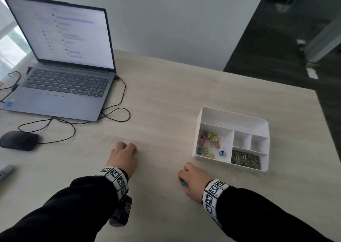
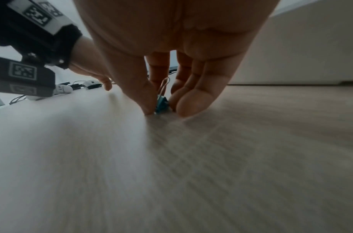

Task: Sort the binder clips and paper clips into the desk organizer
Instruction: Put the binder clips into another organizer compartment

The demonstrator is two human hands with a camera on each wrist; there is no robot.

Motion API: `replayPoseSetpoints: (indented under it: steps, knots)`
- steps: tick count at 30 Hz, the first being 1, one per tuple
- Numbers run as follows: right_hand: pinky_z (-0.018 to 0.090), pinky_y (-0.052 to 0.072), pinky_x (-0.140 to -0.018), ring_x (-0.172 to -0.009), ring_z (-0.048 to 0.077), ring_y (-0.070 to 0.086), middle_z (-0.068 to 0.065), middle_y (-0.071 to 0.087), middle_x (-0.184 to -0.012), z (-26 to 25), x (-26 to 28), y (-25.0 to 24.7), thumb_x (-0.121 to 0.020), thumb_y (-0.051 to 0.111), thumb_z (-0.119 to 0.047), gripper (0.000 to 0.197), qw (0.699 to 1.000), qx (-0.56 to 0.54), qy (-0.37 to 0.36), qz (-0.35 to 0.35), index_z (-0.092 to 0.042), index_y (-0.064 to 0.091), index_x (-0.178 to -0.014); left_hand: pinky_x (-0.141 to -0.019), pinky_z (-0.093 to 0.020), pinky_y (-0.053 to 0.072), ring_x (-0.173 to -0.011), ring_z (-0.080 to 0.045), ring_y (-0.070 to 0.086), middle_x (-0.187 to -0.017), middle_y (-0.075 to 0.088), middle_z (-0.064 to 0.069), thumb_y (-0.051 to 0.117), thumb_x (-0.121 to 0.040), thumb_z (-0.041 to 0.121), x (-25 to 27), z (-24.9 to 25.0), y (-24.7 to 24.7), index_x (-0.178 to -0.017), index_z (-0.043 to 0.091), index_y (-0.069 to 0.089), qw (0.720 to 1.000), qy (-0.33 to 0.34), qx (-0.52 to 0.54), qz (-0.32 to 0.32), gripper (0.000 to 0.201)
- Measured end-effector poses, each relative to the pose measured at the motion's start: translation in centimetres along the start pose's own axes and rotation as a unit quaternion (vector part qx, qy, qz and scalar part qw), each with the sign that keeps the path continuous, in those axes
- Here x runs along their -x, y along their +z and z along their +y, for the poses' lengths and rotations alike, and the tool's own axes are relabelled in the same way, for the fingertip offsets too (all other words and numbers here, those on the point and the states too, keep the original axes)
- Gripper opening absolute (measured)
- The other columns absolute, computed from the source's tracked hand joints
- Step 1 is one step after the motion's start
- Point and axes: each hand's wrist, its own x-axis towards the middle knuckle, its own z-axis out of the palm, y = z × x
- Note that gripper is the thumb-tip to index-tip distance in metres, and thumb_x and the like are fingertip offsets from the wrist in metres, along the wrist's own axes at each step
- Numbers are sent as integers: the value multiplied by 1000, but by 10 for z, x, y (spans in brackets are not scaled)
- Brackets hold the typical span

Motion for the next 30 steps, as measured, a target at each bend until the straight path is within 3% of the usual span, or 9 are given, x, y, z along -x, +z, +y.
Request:
replayPoseSetpoints:
  steps: [4,7,9,12,15,18,23,27,30]
  knots:
    - [32,45,-76,-87,28,54,1,46,-107,10,13,-3,-80,56,-23,20,998,-37,45,19,-21,54,-100,-80,-31,49,-88,-29,60,-100,51,-3,61,-80,18,2,10,6,-93,24,65,997,62,29,-30,15]
    - [27,45,-81,-93,20,56,0,55,-105,18,28,-15,-80,59,-24,23,987,-99,88,87,-20,60,-102,-83,-30,50,-84,-23,60,-94,57,-1,62,-77,12,-2,34,4,-89,24,69,987,135,55,-73,19]
    - [21,45,-82,-91,12,56,-4,57,-103,23,41,-26,-81,60,-23,21,969,-154,130,146,-21,63,-102,-82,-27,49,-75,-13,58,-93,63,3,62,-77,10,-2,59,3,-91,26,71,975,185,82,-94,23]
    - [21,50,-78,-85,5,58,-11,57,-100,32,57,-41,-82,60,-18,25,926,-240,186,224,-28,60,-106,-67,-20,50,-59,4,57,-77,66,15,62,-83,12,3,102,2,-90,30,71,957,216,157,-114,21]
    - [14,48,-60,-73,5,59,-12,59,-99,40,64,-59,-86,58,-14,29,879,-316,219,283,-31,56,-109,-66,-27,56,-64,-2,62,-71,67,17,64,-83,12,8,142,-1,-88,32,69,939,247,211,-114,21]
    - [12,46,-60,-71,4,60,-19,60,-104,45,64,-71,-88,58,-14,33,859,-339,226,311,-33,54,-115,-69,-26,56,-71,-4,63,-79,70,15,63,-83,14,9,172,-4,-87,31,69,934,258,228,-99,18]
    - [13,46,-61,-71,-2,62,-19,61,-107,45,70,-76,-89,59,-25,38,864,-322,229,312,-36,52,-124,-74,-20,46,-77,0,59,-90,69,20,65,-85,32,15,182,-4,-94,33,71,944,250,195,-92,12]
    - [10,38,-48,-51,-6,51,-17,54,-81,44,93,-79,-92,56,-25,32,871,-327,213,299,-33,54,-123,-63,-16,40,-70,3,56,-87,65,24,62,-86,32,33,178,-14,-90,36,70,948,233,200,-82,10]
    - [12,46,-60,-73,-5,57,-14,62,-99,45,113,-82,-92,56,-28,26,878,-314,212,293,-30,59,-118,-56,-13,36,-60,6,51,-88,66,20,60,-86,30,48,178,-21,-91,33,70,948,236,195,-86,11]
